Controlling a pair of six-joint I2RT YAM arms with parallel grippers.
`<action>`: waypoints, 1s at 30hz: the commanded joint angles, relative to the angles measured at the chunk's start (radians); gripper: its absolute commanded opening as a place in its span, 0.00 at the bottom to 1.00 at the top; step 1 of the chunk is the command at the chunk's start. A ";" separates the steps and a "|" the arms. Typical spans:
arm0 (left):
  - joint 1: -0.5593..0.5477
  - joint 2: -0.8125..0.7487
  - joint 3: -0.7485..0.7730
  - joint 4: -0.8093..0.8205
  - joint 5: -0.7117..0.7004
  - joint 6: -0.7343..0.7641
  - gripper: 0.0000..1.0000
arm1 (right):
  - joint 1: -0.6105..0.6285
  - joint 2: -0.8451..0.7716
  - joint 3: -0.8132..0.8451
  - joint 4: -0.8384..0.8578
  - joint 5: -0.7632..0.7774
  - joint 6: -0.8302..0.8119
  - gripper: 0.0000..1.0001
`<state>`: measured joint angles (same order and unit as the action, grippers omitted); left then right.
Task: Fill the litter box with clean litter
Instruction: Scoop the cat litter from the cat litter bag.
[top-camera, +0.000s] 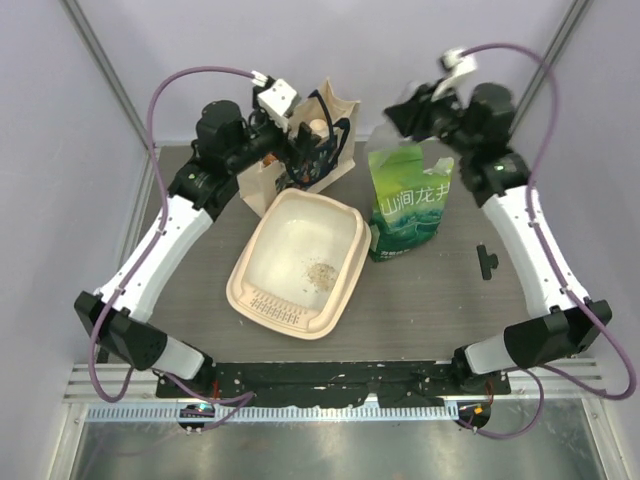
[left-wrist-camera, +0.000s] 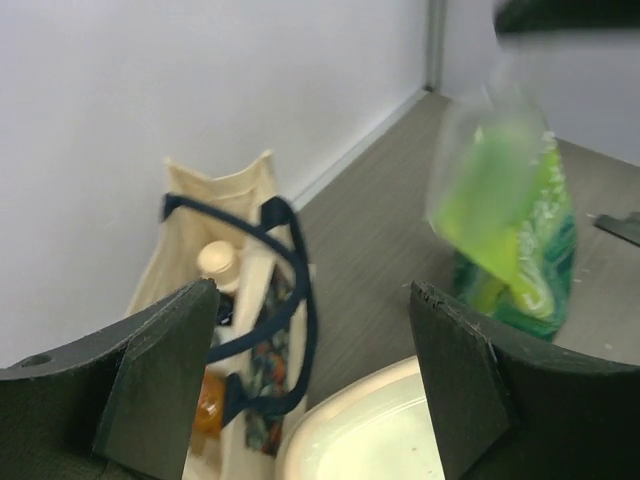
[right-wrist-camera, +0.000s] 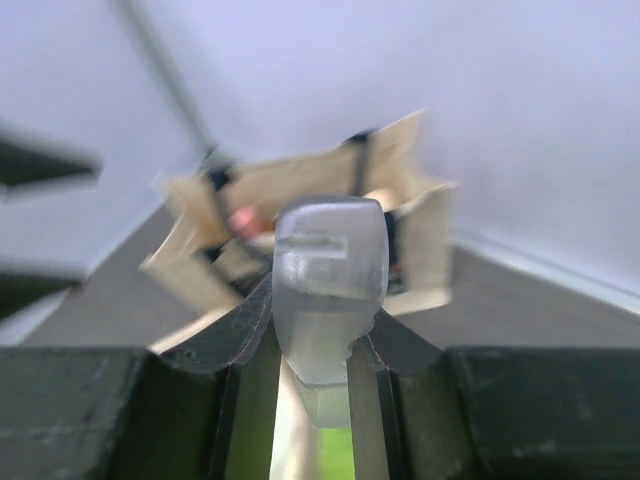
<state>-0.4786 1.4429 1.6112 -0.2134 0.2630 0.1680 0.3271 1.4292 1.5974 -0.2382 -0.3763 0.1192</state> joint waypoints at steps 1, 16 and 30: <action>-0.096 0.082 0.090 0.026 0.162 -0.041 0.81 | -0.268 -0.036 0.116 0.082 -0.002 0.169 0.01; -0.256 0.605 0.552 -0.066 0.128 -0.078 0.77 | -0.697 0.034 0.111 0.053 -0.338 0.131 0.01; -0.281 0.591 0.510 -0.185 0.329 -0.050 0.00 | -0.636 0.125 0.150 -0.123 -0.411 -0.015 0.01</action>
<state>-0.7368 2.0857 2.1090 -0.3580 0.5022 0.1139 -0.3389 1.5372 1.6775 -0.3050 -0.7479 0.1848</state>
